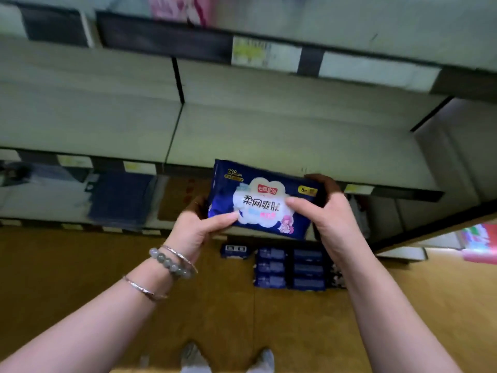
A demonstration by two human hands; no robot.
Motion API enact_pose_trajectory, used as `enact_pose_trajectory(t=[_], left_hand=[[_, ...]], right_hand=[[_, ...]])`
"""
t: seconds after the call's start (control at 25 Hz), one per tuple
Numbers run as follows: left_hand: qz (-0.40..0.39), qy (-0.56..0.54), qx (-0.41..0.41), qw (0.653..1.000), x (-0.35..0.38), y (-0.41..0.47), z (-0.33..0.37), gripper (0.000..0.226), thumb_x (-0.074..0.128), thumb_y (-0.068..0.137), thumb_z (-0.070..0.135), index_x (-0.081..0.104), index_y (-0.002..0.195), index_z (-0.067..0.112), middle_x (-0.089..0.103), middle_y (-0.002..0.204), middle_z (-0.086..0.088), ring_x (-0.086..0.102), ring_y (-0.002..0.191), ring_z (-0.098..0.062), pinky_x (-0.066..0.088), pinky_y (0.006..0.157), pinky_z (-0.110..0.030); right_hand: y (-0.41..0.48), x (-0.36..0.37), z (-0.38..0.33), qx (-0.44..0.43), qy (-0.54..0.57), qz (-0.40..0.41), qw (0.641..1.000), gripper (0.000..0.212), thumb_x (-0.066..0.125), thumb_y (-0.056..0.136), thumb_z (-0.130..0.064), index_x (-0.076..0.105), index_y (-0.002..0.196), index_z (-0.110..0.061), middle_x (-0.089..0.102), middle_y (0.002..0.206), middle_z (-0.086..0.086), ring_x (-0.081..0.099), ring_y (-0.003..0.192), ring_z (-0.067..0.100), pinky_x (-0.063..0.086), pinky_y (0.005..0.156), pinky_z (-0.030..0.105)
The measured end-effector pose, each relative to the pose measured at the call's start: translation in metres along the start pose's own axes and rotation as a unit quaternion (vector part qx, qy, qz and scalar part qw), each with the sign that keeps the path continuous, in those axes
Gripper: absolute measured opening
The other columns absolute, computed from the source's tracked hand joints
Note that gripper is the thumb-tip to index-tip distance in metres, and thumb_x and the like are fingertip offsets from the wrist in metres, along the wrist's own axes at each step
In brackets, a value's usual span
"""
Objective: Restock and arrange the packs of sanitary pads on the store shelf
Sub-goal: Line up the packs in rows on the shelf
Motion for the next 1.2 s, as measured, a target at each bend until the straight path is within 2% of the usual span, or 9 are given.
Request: enact_pose_trajectory(t=[0.16, 0.24, 0.44, 0.64, 0.76, 0.84, 0.96, 1.12, 1.2], left_hand=[[-0.023, 0.041, 0.048, 0.998, 0.010, -0.021, 0.067, 0.072, 0.083, 0.038, 0.022, 0.055, 0.103, 0.007, 0.072, 0.094, -0.006, 0.064, 0.090, -0.024, 0.052, 0.081, -0.037], [-0.040, 0.062, 0.082, 0.994, 0.016, -0.028, 0.101, 0.069, 0.083, 0.037, 0.021, 0.055, 0.100, 0.011, 0.071, 0.090, -0.002, 0.064, 0.087, -0.018, 0.055, 0.076, -0.028], [-0.080, 0.111, 0.155, 0.978, 0.026, -0.036, 0.184, 0.073, 0.082, 0.037, 0.020, 0.056, 0.105, 0.013, 0.069, 0.096, -0.003, 0.065, 0.089, -0.014, 0.052, 0.083, -0.027], [-0.105, 0.206, 0.200, 0.952, 0.044, -0.029, 0.242, 0.048, 0.072, 0.070, -0.007, 0.058, 0.111, 0.013, 0.068, 0.101, -0.005, 0.064, 0.080, -0.001, 0.052, 0.076, -0.014], [-0.072, 0.285, 0.232, 0.927, 0.054, -0.012, 0.271, 0.065, 0.078, 0.066, 0.025, 0.053, 0.125, 0.017, 0.061, 0.119, -0.003, 0.061, 0.102, -0.006, 0.048, 0.096, -0.026], [-0.020, 0.351, 0.248, 0.903, 0.058, 0.002, 0.293, 0.074, 0.075, 0.066, 0.032, 0.046, 0.133, 0.018, 0.057, 0.122, -0.004, 0.058, 0.108, -0.016, 0.046, 0.099, -0.035], [0.040, 0.425, 0.302, 0.852, 0.070, 0.025, 0.325, 0.042, 0.066, 0.082, 0.017, 0.051, 0.121, 0.020, 0.054, 0.122, -0.004, 0.054, 0.104, -0.015, 0.046, 0.090, -0.028], [0.109, 0.579, 0.367, 0.720, 0.085, 0.086, 0.365, 0.043, 0.061, 0.087, 0.024, 0.050, 0.128, 0.014, 0.042, 0.135, -0.003, 0.039, 0.127, -0.021, 0.032, 0.104, -0.027], [0.128, 0.648, 0.334, 0.673, 0.083, 0.126, 0.377, 0.052, 0.053, 0.091, 0.031, 0.039, 0.138, 0.013, 0.032, 0.147, -0.008, 0.030, 0.136, -0.026, 0.026, 0.111, -0.033]], right_hand=[[-0.024, 0.004, -0.074, -0.055, -0.056, 0.002, 0.997, 0.074, 0.090, 0.053, -0.025, 0.049, 0.114, -0.027, 0.065, 0.109, -0.003, 0.064, 0.091, 0.008, 0.052, 0.082, 0.023], [-0.032, 0.007, -0.106, -0.089, -0.084, 0.015, 0.992, 0.073, 0.087, 0.058, -0.016, 0.047, 0.118, -0.027, 0.061, 0.111, -0.007, 0.061, 0.091, 0.003, 0.049, 0.078, 0.012], [-0.043, 0.021, -0.176, -0.177, -0.101, 0.074, 0.976, 0.069, 0.086, 0.058, -0.008, 0.048, 0.114, -0.025, 0.060, 0.103, -0.013, 0.059, 0.082, -0.009, 0.046, 0.076, 0.007], [-0.029, 0.020, -0.220, -0.234, -0.086, 0.101, 0.963, 0.065, 0.078, 0.063, 0.007, 0.048, 0.112, -0.023, 0.057, 0.103, -0.013, 0.058, 0.089, 0.002, 0.049, 0.068, 0.008], [0.005, 0.002, -0.238, -0.243, -0.079, 0.138, 0.957, 0.066, 0.080, 0.060, 0.007, 0.047, 0.110, -0.022, 0.058, 0.101, -0.009, 0.059, 0.086, 0.005, 0.049, 0.066, 0.011], [0.036, -0.009, -0.244, -0.239, -0.074, 0.169, 0.953, 0.071, 0.085, 0.056, 0.003, 0.048, 0.111, -0.019, 0.058, 0.098, -0.005, 0.059, 0.083, 0.009, 0.047, 0.069, 0.017], [0.089, -0.012, -0.240, -0.233, -0.099, 0.157, 0.955, 0.071, 0.085, 0.057, 0.000, 0.046, 0.113, -0.017, 0.056, 0.101, -0.002, 0.057, 0.087, 0.016, 0.046, 0.072, 0.024], [0.170, -0.002, -0.240, -0.240, -0.171, 0.091, 0.951, 0.069, 0.085, 0.060, -0.003, 0.043, 0.113, -0.015, 0.054, 0.111, 0.004, 0.053, 0.097, 0.017, 0.045, 0.081, 0.025], [0.205, 0.007, -0.241, -0.232, -0.186, 0.063, 0.953, 0.071, 0.085, 0.062, -0.006, 0.044, 0.119, -0.009, 0.053, 0.116, 0.007, 0.051, 0.096, 0.015, 0.043, 0.081, 0.022]])
Point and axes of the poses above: each hand's wrist, its own y-axis towards the middle knuckle, its own x-axis out of the palm, z = x × y, the point moved 6 cm from there along y, towards the middle knuckle
